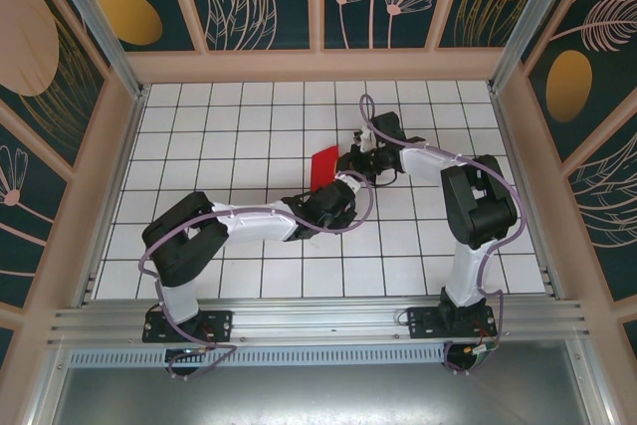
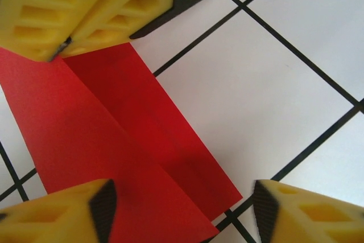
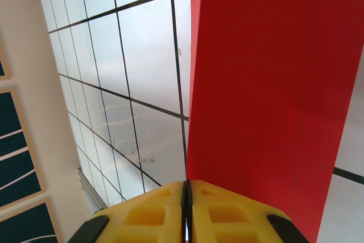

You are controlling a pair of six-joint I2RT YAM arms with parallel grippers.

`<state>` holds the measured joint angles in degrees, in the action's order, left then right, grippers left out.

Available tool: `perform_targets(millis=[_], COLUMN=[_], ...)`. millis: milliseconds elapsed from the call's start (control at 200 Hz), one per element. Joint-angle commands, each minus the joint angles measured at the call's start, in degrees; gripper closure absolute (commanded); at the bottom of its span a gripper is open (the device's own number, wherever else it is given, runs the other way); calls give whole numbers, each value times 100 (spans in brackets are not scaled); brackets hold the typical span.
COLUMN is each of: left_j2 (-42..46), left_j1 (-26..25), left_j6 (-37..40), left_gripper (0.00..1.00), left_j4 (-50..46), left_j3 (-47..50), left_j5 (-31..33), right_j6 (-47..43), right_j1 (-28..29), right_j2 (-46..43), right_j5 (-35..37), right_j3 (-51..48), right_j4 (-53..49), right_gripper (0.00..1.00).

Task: Fold a paper plane with a square sheet of paper (fold left side to right side)
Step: Fold the triangle a second time at the center of the table.

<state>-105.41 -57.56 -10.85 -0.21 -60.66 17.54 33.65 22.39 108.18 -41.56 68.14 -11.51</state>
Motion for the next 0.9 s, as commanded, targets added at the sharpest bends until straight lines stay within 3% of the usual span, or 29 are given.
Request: perform_targets(millis=[0, 220, 385, 580, 721, 801, 896], left_j2=[-28, 142, 291, 487, 558, 469, 345], left_j1=[-45, -48, -36, 410, 925, 1106, 1281], left_j6=[47, -58, -321, -812, -1153, -1352, -1612], left_gripper=[45, 81, 100, 100, 100, 100, 100], left_j4=[-129, -128, -231, -234, 32, 165, 321], left_j3=[-104, 27, 3, 40, 136, 112, 138], left_j5=[82, -88, -332, -1308, -2602, -3246, -3784], right_j6=[-73, -253, -350, -462, -456, -447, -277], right_j1=[41, 30, -3, -183, -352, -388, -302], right_j2=[106, 143, -159, -974, -1824, -2256, -2474], right_j5=[90, 316, 608, 919, 1216, 1220, 1084], right_j3=[172, 259, 245, -104, -795, -1325, -1895], right_j4=[-244, -428, -242, 76, 337, 577, 875], right_gripper=[88, 87, 69, 47, 37, 39, 58])
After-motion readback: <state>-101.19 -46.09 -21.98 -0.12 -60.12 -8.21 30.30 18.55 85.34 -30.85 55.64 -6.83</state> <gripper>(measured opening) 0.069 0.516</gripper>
